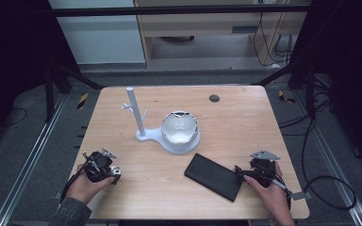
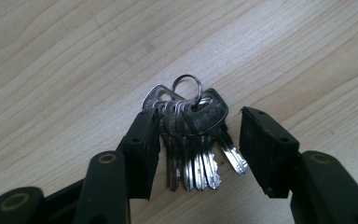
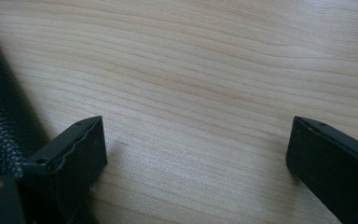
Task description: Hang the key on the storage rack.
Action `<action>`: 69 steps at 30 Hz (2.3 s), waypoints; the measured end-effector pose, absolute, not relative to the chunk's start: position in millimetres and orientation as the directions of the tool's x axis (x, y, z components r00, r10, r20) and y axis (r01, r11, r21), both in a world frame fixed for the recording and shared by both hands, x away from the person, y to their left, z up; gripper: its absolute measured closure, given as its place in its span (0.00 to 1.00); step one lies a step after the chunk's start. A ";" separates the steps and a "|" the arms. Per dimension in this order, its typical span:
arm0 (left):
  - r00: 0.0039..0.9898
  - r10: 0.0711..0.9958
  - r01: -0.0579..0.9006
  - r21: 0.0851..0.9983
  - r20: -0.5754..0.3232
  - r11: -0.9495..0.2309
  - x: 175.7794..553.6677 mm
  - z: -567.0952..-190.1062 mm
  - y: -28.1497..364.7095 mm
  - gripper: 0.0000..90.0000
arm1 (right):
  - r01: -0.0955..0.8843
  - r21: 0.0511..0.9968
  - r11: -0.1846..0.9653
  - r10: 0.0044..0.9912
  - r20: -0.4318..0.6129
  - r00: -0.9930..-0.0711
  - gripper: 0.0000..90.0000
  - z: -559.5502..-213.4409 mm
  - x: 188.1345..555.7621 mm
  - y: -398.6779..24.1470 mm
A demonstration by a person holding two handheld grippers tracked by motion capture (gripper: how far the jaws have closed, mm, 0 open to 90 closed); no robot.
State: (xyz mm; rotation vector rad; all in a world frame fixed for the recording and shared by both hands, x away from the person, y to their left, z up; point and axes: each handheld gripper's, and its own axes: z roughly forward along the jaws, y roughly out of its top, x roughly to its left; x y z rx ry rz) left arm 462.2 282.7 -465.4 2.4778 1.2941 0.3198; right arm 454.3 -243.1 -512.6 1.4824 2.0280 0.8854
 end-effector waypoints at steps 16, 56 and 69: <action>0.553 0.833 0.766 0.381 0.018 -0.518 464.8 -470.7 292.4 0.55 | 0.648 0.733 0.207 0.953 -0.003 -0.302 0.06 -512.6 453.9 -242.9; 0.600 0.797 0.720 0.388 0.071 -0.576 461.5 -469.6 278.3 0.91 | 0.648 0.733 0.208 0.953 -0.005 -0.301 0.06 -512.5 453.7 -242.9; 0.624 0.778 0.685 0.425 0.079 -0.592 459.8 -428.5 285.5 0.91 | 0.648 0.733 0.208 0.954 -0.004 -0.301 0.06 -512.5 453.7 -242.8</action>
